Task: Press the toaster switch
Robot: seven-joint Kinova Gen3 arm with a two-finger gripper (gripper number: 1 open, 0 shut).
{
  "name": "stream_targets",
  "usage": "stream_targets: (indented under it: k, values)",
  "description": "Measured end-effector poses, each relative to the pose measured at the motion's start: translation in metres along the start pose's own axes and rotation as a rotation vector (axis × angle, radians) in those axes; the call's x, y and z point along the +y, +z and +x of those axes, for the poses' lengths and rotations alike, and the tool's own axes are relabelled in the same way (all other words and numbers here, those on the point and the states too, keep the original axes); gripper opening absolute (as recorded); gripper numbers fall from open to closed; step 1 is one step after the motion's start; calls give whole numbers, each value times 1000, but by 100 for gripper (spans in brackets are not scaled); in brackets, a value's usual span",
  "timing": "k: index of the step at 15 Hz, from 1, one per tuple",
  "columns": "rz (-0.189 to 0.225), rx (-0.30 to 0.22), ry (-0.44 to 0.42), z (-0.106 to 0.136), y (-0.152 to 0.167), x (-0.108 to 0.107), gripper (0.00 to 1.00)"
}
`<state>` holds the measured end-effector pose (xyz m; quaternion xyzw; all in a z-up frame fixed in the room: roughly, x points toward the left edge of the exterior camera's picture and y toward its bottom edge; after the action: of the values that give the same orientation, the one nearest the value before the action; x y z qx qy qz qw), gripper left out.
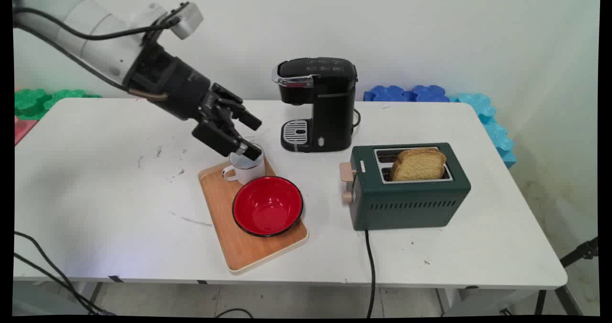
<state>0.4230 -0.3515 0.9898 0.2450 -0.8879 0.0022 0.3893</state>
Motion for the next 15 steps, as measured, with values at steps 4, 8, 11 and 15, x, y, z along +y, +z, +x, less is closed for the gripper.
stream_targets:
  k: [4, 8, 11, 15]
  values:
    - [-11, -5, 32, 27, 24, -5, 100]
    - [-11, 1, 91, 58, 55, -14, 100]
    - [-8, 2, 150, 76, 79, -22, 100]
    - [-6, -14, 185, 86, 103, -29, 0]
